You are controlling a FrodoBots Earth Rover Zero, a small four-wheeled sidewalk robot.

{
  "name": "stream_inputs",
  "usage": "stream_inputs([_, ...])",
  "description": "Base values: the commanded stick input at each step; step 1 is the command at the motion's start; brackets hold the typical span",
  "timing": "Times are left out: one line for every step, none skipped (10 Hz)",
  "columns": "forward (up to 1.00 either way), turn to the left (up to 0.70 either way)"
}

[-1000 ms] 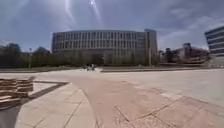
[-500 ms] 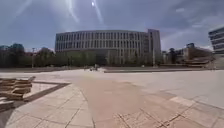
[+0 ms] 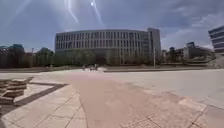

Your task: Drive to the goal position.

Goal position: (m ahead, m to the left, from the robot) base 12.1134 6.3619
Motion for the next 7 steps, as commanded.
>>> stream_inputs([0.50,0.00])
stream_inputs([0.50,0.00])
stream_inputs([0.50,0.00])
stream_inputs([0.50,0.00])
stream_inputs([0.50,0.00])
stream_inputs([0.50,0.00])
stream_inputs([0.50,0.00])
